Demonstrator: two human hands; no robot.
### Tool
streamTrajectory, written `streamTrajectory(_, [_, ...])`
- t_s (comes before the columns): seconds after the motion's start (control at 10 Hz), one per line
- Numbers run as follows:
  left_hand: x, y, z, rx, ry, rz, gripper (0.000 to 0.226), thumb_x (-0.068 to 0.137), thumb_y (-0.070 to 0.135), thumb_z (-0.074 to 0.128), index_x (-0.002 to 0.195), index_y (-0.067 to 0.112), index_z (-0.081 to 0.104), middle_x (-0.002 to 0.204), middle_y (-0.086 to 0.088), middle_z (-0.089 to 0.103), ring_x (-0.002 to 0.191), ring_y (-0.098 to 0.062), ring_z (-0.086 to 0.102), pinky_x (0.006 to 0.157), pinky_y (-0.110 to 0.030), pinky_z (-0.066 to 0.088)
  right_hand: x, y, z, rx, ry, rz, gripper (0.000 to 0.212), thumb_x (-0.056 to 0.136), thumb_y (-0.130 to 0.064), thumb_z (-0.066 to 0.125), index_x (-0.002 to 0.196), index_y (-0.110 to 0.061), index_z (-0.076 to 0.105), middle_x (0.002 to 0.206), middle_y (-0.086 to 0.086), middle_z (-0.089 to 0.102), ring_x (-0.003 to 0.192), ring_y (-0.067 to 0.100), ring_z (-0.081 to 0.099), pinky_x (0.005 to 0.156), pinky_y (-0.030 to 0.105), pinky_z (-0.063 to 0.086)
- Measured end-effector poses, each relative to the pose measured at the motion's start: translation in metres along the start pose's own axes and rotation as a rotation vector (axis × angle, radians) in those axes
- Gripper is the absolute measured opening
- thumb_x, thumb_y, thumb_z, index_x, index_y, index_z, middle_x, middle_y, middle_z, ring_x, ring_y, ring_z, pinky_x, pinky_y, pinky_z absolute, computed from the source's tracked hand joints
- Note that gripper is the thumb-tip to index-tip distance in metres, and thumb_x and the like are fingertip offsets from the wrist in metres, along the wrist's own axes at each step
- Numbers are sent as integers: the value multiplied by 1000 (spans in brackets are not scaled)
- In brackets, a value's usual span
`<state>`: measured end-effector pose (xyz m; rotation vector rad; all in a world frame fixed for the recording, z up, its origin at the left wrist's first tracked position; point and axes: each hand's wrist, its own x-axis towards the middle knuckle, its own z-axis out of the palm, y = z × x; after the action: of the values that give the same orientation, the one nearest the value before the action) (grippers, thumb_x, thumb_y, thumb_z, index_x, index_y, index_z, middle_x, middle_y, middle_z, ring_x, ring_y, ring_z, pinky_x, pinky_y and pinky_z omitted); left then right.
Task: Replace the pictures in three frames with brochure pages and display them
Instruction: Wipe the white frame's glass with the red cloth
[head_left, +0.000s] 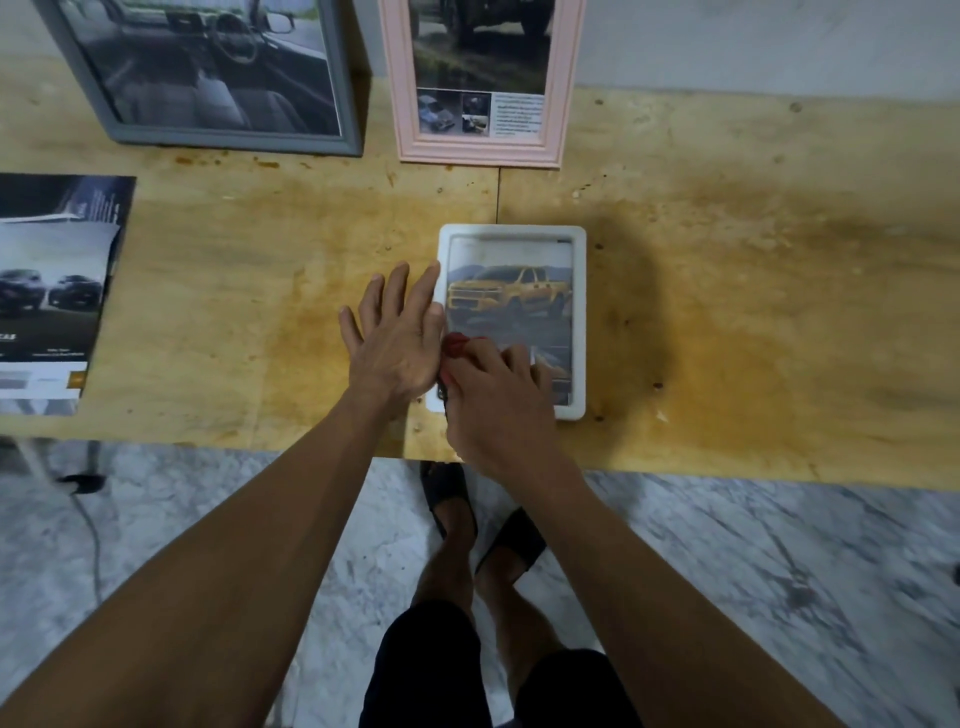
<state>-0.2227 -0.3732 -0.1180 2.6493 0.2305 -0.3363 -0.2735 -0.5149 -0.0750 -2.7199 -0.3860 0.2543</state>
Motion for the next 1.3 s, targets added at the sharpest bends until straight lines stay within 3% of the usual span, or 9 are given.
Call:
streamTrajectory(0.1, [-3, 1, 2, 19, 25, 16, 52, 105, 54, 11, 156, 47, 6, 167, 9, 1, 154, -19, -8, 118, -62, -6, -16, 16, 2, -99, 44, -19, 28, 95, -33, 48, 119, -32, 62, 129, -9, 54, 115, 24, 43, 96, 43, 33])
streamTrajectory(0.3, [-4, 1, 3, 29, 37, 19, 51, 105, 53, 10, 156, 47, 6, 167, 8, 2, 154, -20, -8, 119, -61, -7, -32, 52, -11, -280, 55, 73, 18, 86, -23, 57, 102, -23, 65, 121, 2, 58, 103, 33, 50, 77, 42, 38])
streamTrajectory(0.4, [-3, 1, 3, 36, 34, 17, 51, 105, 53, 10, 156, 47, 5, 167, 8, 2, 154, -20, -8, 119, -61, -7, -36, 74, -16, -319, 20, 49, 25, 90, -21, 44, 105, -21, 64, 121, 0, 58, 103, 31, 50, 79, 43, 40])
streamTrajectory(0.5, [-4, 1, 4, 54, 30, 9, 52, 105, 52, 9, 156, 47, 3, 167, 9, 0, 154, -19, -9, 119, -60, -7, -36, 85, -29, -277, 88, -71, 37, 86, -11, 38, 103, -15, 71, 113, 1, 65, 103, 27, 53, 81, 45, 41])
streamTrajectory(0.6, [-4, 1, 5, 73, 28, 0, 51, 105, 52, 8, 156, 47, 1, 167, 10, -1, 153, -18, -10, 119, -59, -7, -29, 91, -44, -142, 355, -9, 32, 79, -3, 47, 95, -11, 74, 107, 3, 68, 98, 28, 53, 79, 45, 40])
streamTrajectory(0.8, [-3, -1, 5, 75, 32, 15, 51, 105, 52, 8, 156, 47, 2, 167, 9, 0, 154, -19, -9, 119, -60, -6, -7, 125, -52, -132, 328, 407, 34, 91, -11, 40, 116, -12, 63, 126, 13, 47, 106, 39, 38, 78, 35, 24])
streamTrajectory(0.9, [-3, -2, 6, 79, 34, 20, 51, 105, 52, 8, 156, 47, 1, 167, 9, 0, 154, -20, -9, 119, -61, -6, -4, 131, -53, -147, 275, 523, 35, 94, -9, 44, 126, -14, 57, 138, 10, 38, 116, 38, 31, 82, 42, 30])
streamTrajectory(1.1, [-3, -2, 6, 72, 31, 18, 52, 104, 54, 7, 155, 48, 0, 167, 10, -2, 154, -19, -10, 119, -60, -8, -15, 133, -42, -198, 144, 579, 53, 88, -10, 52, 140, -21, 45, 152, 6, 32, 130, 41, 26, 102, 51, 28])
streamTrajectory(1.3, [-3, -2, 7, 63, 45, 22, 52, 104, 54, 8, 155, 48, 1, 168, 9, -1, 154, -19, -10, 119, -60, -8, -5, 111, -44, -162, 367, 462, 43, 86, -16, 46, 128, -16, 54, 137, 9, 46, 129, 36, 33, 103, 47, 21])
